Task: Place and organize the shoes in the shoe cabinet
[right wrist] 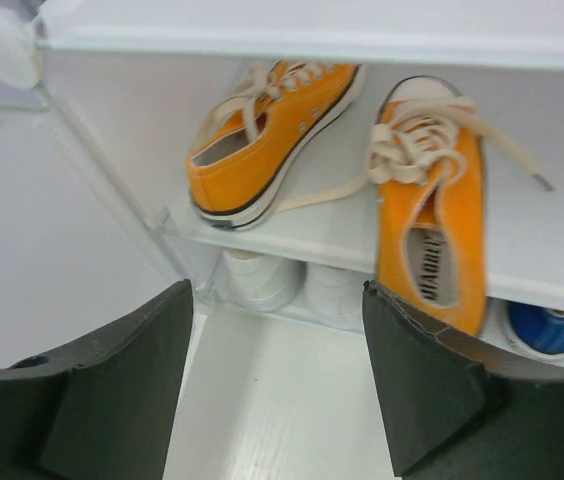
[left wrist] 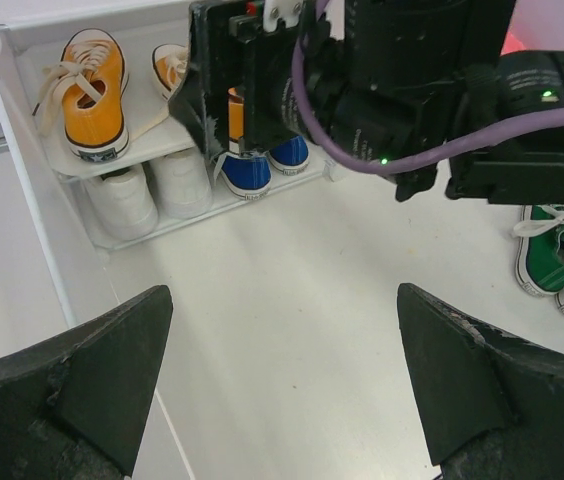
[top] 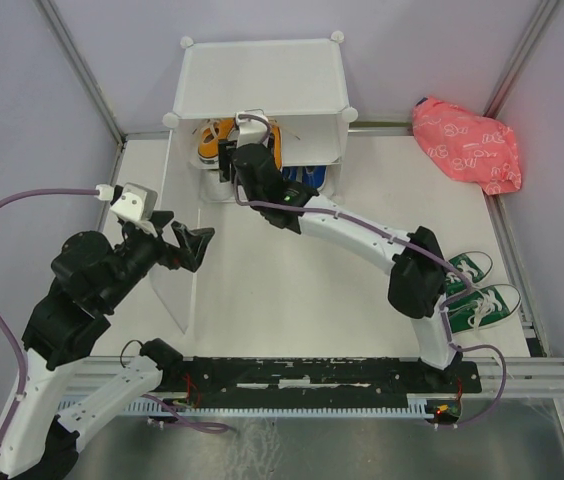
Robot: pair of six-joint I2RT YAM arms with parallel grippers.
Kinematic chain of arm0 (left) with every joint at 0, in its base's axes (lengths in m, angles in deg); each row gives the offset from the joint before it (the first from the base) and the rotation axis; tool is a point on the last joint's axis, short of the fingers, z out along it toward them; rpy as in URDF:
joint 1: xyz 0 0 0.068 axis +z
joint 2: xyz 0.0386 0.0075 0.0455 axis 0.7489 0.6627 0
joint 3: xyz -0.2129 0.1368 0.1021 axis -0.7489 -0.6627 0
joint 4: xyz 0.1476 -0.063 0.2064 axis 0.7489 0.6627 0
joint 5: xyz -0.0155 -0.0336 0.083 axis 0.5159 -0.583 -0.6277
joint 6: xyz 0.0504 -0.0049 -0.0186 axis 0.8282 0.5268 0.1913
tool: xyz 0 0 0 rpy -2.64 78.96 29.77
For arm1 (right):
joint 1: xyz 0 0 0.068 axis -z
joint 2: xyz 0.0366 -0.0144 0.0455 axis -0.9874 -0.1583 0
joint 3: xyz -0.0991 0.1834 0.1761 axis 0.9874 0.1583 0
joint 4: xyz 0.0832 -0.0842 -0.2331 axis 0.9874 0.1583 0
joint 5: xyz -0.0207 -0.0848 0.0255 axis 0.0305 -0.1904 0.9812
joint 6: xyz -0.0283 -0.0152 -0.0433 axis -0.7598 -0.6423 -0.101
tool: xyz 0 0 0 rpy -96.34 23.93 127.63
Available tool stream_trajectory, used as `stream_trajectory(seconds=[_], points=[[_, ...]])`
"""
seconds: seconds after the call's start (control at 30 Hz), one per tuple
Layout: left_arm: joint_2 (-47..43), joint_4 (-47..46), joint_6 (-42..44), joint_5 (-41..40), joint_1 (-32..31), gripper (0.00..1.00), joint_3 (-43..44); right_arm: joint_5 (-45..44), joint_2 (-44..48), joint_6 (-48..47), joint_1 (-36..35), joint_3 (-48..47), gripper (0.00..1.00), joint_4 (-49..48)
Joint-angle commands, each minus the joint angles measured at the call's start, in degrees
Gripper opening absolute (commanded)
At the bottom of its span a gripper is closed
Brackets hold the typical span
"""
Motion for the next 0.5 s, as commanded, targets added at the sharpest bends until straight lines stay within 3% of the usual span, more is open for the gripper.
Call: stream_trajectory(seconds=[0.0, 0.1, 0.2, 0.47], points=[[-0.50, -2.83, 2.83, 0.53, 0.12, 0.99, -0.52, -9.84, 3.05, -3.44, 0.27, 0.40, 0.78, 7.90], [-0.58, -2.79, 2.74, 0.71, 0.12, 0.99, -0.52, -13.63, 2.72, -3.80, 0.50, 0.28, 0.86, 10.94], [-0.73, -2.83, 2.71, 0.71, 0.12, 0.99, -0.70, -11.53, 2.29, -2.55, 2.08, 0.29, 0.88, 12.79], [-0.90, -2.85, 2.72, 0.26, 0.12, 0.99, -0.50, -0.70, 1.44, -0.89, 8.25, 4.18, 0.77, 5.02]])
